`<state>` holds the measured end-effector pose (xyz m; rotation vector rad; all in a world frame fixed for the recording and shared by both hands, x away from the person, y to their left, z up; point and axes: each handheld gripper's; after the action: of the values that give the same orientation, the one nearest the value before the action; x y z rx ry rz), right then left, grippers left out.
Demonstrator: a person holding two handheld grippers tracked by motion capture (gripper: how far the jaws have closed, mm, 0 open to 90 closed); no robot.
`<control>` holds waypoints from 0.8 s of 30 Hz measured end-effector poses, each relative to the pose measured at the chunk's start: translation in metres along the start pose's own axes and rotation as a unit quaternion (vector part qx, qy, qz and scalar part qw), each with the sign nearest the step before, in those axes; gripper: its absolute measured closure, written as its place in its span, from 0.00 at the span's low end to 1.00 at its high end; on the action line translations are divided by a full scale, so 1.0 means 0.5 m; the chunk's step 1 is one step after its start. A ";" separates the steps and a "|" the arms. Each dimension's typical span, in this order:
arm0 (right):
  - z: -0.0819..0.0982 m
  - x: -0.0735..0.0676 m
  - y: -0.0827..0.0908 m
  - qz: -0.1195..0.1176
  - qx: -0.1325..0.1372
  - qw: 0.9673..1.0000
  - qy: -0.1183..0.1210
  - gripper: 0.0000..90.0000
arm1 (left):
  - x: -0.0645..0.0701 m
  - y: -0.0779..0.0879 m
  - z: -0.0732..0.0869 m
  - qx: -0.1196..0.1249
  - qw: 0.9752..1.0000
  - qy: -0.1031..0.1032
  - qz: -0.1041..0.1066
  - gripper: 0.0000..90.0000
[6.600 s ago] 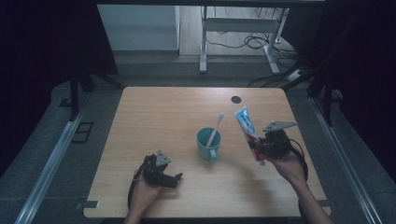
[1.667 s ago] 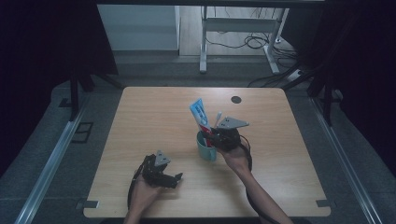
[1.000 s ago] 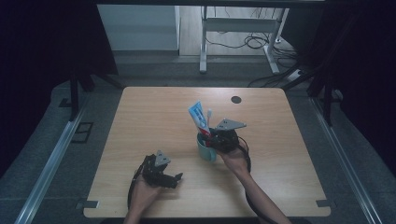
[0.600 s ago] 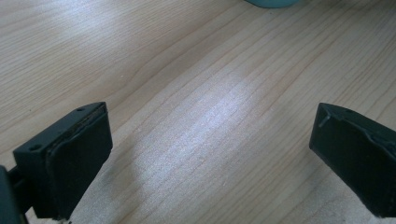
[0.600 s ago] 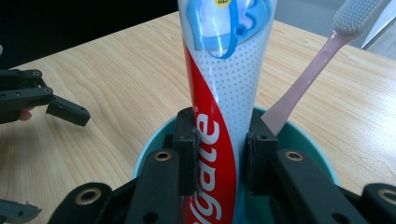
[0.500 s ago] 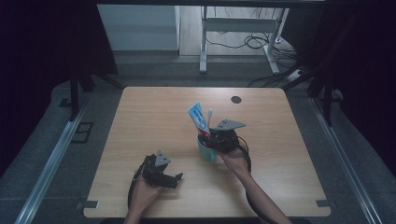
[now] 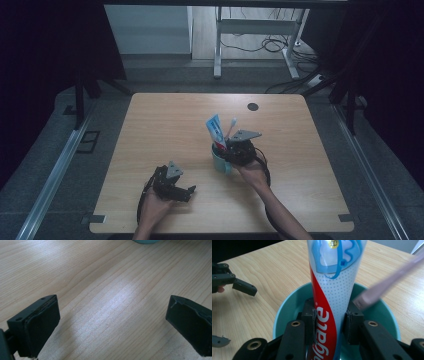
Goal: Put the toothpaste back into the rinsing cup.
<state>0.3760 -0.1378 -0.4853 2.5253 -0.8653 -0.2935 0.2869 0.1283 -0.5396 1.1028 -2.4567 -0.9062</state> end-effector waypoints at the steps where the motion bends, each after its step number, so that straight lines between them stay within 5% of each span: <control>1: 0.000 0.000 0.000 0.001 -0.001 1.000 0.001 0.74 | 0.000 0.000 0.000 0.000 1.000 0.000 0.000 0.00; 12: -0.006 0.000 0.005 0.001 0.000 1.000 -0.005 0.69 | 0.000 0.001 -0.001 0.000 1.000 -0.002 -0.001 0.00; 24: -0.022 0.001 0.016 0.001 -0.008 1.000 -0.003 0.50 | 0.000 0.001 -0.001 0.002 1.000 -0.001 0.000 0.00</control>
<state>0.3758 -0.1400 -0.4720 2.5099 -0.8654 -0.3045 0.2867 0.1282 -0.5387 1.1050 -2.4613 -0.9035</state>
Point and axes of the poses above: each handheld gripper's, and its own axes: y roughly backward along the jaws, z roughly out of its underside, x roughly to its right, and after that the axes turned 4 degrees about x, right-handed
